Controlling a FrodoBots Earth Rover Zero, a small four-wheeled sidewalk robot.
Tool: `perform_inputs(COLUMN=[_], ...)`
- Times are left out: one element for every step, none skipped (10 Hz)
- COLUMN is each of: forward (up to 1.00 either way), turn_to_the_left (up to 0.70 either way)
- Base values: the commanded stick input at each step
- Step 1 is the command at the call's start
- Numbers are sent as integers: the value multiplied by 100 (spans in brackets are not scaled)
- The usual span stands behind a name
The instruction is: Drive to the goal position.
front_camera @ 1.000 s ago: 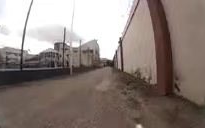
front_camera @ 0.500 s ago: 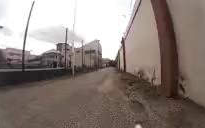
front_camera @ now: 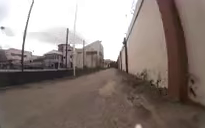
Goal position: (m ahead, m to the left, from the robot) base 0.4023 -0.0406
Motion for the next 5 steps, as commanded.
perform_inputs(forward=[30,30,30,30,30], turn_to_the_left=[0,0,0,0,0])
